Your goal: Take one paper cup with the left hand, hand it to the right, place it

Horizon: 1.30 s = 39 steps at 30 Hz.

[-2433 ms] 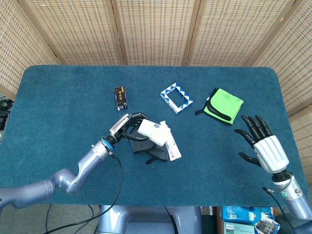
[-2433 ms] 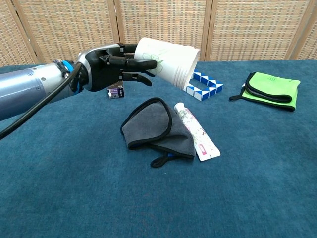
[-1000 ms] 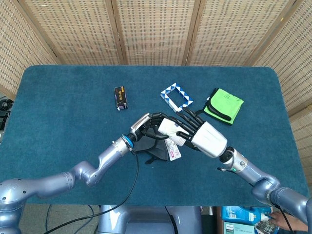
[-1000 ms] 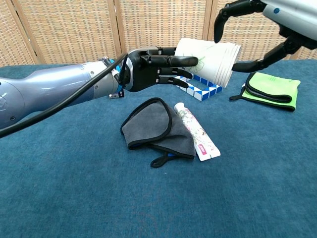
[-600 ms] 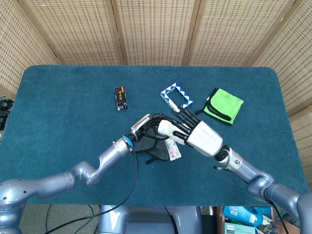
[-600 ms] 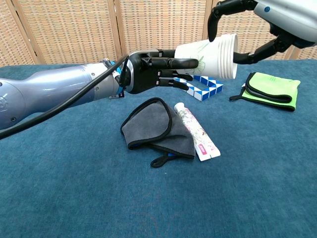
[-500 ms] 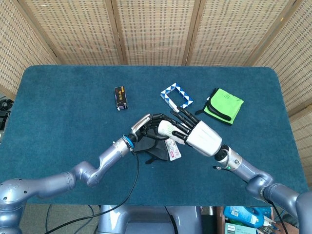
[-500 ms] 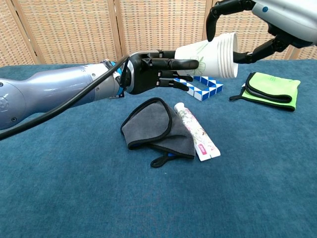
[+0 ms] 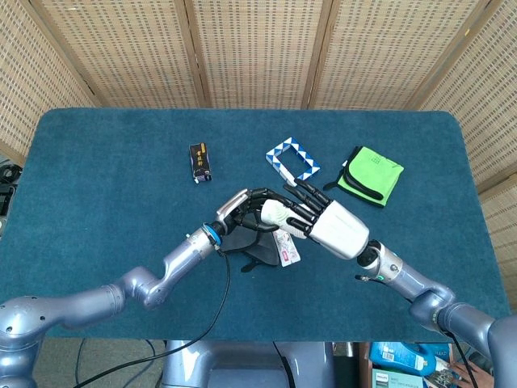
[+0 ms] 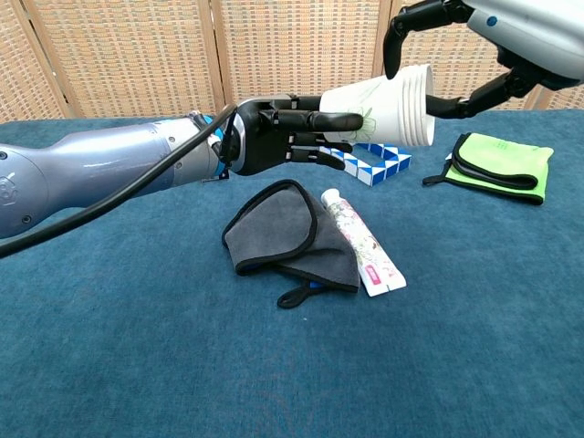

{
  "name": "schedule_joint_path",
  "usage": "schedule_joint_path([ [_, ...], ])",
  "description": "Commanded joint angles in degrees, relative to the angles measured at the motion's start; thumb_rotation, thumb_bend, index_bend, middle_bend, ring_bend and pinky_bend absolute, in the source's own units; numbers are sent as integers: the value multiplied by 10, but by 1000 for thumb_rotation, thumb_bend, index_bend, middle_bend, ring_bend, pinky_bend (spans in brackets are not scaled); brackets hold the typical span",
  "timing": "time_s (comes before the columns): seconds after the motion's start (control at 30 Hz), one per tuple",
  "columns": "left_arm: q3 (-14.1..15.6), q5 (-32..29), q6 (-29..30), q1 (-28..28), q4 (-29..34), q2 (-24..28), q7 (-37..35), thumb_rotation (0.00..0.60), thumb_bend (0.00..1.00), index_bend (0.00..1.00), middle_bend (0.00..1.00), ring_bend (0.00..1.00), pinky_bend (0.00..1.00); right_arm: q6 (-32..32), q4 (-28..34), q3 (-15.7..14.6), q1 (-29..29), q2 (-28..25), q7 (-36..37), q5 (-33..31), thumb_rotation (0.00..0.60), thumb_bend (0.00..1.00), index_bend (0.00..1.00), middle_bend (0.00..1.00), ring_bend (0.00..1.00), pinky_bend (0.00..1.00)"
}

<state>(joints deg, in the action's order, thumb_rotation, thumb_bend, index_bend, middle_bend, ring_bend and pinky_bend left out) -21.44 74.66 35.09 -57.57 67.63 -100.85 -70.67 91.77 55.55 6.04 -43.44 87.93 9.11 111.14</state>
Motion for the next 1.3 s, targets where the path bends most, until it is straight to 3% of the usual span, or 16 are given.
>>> schedule_joint_path([
  [0.03,0,0,0,0,-1,0,-1,600,187,544,479,437,421,2,-2,-2,0,-1,2,-2,600,475,509,199,0,173],
  [0.3,-1,2,0,1,0,1,-3,600,187,544,479,437,421,9,-9,-5,-2,2,4,-8,600,492,538,208,0,182],
  [0.73,1,7,0,1,3,1,-6,600,187,544,479,437,421,11,-16,-13,-7,7,-1,-12,600,611,568,223,0,195],
  [1.3,2,4,-1,2,0,0,-3,600,187,544,479,437,421,29,-25,-19,-5,8,3,-18,600,640,634,267,6,212],
])
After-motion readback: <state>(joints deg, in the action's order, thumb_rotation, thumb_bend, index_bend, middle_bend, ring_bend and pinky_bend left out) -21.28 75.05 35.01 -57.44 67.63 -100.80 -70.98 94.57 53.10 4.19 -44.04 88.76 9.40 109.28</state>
